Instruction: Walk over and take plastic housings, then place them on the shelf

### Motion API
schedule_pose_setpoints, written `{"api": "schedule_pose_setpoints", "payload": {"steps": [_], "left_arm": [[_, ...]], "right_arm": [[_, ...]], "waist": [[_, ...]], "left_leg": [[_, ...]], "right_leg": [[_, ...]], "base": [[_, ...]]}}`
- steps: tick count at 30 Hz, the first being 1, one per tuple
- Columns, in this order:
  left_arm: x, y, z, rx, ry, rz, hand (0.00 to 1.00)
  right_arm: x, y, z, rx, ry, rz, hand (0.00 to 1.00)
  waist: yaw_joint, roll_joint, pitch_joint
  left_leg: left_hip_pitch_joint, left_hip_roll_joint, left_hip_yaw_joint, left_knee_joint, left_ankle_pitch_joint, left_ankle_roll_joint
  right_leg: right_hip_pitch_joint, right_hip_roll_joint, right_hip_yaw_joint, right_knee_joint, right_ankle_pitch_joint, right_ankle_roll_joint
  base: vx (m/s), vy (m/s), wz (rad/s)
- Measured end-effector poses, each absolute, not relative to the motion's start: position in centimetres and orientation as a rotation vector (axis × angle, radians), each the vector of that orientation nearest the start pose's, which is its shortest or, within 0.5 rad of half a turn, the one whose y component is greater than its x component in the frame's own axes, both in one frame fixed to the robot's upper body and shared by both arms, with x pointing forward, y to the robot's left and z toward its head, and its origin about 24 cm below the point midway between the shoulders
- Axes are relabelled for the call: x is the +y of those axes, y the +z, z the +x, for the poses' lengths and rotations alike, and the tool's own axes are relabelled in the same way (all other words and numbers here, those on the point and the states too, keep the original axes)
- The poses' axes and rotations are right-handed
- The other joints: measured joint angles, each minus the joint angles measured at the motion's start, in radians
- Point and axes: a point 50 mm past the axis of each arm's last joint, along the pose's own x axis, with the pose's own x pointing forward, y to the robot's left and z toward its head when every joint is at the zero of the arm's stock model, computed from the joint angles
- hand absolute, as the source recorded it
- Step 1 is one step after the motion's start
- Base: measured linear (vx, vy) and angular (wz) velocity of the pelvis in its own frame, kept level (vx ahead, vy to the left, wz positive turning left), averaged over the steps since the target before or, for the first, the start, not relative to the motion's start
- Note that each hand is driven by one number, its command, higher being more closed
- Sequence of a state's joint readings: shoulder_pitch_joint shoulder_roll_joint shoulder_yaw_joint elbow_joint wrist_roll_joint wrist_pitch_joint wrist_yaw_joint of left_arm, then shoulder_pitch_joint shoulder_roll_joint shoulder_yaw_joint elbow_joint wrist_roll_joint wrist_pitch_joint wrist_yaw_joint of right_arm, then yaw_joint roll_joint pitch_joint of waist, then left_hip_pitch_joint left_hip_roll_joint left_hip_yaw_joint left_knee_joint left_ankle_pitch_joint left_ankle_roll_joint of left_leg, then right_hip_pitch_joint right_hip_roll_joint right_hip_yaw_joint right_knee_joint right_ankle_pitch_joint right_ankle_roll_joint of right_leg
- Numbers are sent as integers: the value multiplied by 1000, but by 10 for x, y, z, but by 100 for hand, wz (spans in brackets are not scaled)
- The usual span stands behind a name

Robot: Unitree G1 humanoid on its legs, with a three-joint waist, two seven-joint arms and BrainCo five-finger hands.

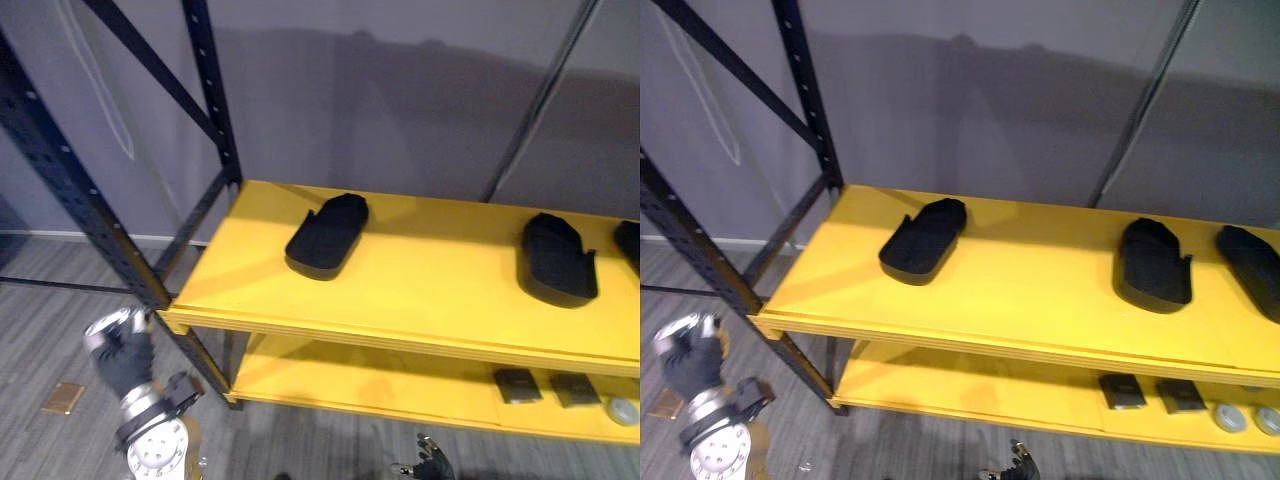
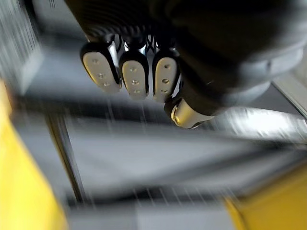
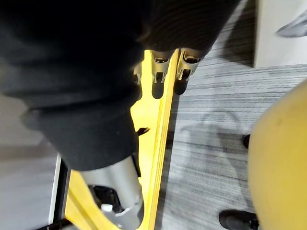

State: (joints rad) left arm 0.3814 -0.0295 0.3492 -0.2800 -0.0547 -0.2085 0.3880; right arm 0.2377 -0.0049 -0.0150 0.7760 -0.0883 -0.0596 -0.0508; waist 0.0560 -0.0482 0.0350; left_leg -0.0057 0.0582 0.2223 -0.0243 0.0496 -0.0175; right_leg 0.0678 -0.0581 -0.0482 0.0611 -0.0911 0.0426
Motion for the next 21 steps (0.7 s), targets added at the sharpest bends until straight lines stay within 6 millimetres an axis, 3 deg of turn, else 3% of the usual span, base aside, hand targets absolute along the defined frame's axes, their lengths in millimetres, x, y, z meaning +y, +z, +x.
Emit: {"api": "schedule_pose_setpoints", "payload": {"steps": [2, 3, 4, 5, 10, 18, 21], "left_arm": [[269, 11, 131, 104, 813, 106, 100], [268, -1, 128, 171, 789, 113, 100], [266, -25, 122, 301, 747, 112, 0], [259, -51, 113, 441, 695, 89, 0], [245, -99, 94, 696, 567, 53, 0], [227, -127, 94, 842, 442, 74, 0], [221, -134, 89, 892, 406, 90, 0]], "right_arm": [[-157, -146, 96, 944, -52, -78, 0], [-156, -147, 95, 947, -47, -76, 0], [-155, -147, 95, 950, -41, -74, 0], [-154, -146, 96, 947, -33, -73, 0], [-153, -145, 99, 938, -28, -74, 0], [-160, -145, 102, 934, -51, -77, 0], [-162, -147, 103, 948, -56, -80, 0]], "waist": [[1, -17, -6], [4, -19, -7], [6, -21, -9], [6, -21, -9], [5, -20, -9], [3, -3, -7], [-20, 6, -6]], "left_leg": [[9, -13, 5, -9, -1, 4], [13, -16, 6, -12, -1, 5], [29, -24, 12, -21, -1, 7], [40, -33, 20, -29, -2, 11], [68, -50, 25, -54, 0, 16], [84, -54, 46, -63, 1, 21], [87, -54, 50, -67, 1, 21]], "right_leg": [[2, -13, 3, 4, 0, 8], [2, -17, 3, 8, -2, 12], [4, -24, 6, 19, -9, 20], [5, -33, 9, 32, -17, 28], [19, -47, 11, 32, -26, 36], [21, -47, 31, 27, -30, 34], [22, -45, 37, 27, -30, 33]], "base": [[22, 91, -4], [39, 79, -8], [48, 86, -11], [38, 69, -11], [48, 43, -3], [7, -2, -8], [-22, -7, -4]]}}
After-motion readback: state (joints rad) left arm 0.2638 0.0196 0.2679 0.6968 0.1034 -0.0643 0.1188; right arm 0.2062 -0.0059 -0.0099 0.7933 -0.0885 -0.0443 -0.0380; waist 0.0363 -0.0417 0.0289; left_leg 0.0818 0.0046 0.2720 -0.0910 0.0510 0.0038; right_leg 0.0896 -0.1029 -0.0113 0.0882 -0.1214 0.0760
